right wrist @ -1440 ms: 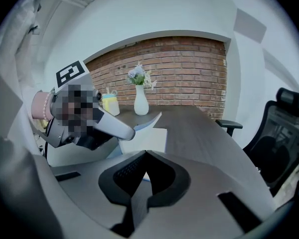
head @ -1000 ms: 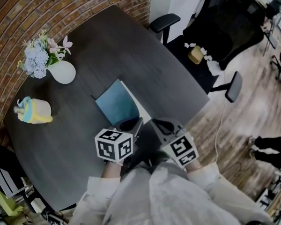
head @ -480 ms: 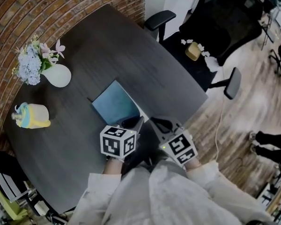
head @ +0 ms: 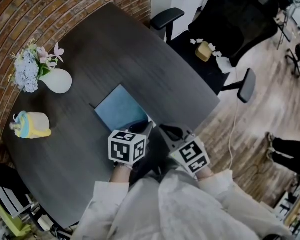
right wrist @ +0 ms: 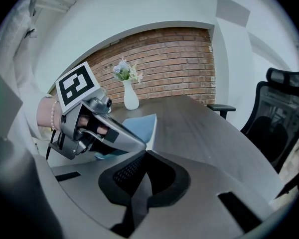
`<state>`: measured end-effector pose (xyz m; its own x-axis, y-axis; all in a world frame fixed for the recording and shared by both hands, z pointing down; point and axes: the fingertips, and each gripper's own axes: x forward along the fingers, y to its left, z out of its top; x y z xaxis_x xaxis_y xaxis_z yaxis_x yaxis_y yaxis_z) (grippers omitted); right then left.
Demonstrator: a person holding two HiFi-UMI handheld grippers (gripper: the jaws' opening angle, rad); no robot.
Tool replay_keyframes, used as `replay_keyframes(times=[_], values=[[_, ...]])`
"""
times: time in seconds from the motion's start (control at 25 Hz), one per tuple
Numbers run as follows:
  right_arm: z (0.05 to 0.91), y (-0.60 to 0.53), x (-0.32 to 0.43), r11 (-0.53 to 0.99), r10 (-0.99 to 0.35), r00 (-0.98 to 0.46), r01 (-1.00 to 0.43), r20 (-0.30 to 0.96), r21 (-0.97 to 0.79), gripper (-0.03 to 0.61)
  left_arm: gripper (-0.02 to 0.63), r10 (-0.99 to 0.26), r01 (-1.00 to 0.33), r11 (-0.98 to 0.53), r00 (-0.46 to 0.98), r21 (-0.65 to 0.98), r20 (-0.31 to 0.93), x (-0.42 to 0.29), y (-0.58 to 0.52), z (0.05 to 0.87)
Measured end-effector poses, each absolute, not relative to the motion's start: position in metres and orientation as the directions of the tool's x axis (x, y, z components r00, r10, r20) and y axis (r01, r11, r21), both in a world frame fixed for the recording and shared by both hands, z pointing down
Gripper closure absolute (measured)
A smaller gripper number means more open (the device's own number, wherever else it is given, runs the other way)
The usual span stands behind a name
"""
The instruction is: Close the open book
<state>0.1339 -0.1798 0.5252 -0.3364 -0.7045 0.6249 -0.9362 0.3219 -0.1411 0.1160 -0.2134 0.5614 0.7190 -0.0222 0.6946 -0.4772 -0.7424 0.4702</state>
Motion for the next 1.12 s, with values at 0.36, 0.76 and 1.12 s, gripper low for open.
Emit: replay_keyframes(times=[0.36, 0.76, 1.12], values=[[0.527, -0.172, 0.136, 0.304, -0.706, -0.328, -0.941, 0.627, -0.149, 0.572, 0.537, -0.048, -0.495, -0.762, 0.686, 0.417, 0.726, 0.121, -0.214, 0.566], [0.524, -0.163, 0.138, 0.288, -0.721, -0.307, -0.948, 0.621, -0.134, 0.572, 0.508, -0.105, -0.501, -0.799, 0.660, 0.331, 0.744, 0.127, -0.207, 0.569], [0.520, -0.161, 0.141, 0.266, -0.751, -0.288, -0.956, 0.594, -0.127, 0.572, 0.497, -0.105, -0.481, -0.811, 0.679, 0.333, 0.726, 0.120, -0.200, 0.556]])
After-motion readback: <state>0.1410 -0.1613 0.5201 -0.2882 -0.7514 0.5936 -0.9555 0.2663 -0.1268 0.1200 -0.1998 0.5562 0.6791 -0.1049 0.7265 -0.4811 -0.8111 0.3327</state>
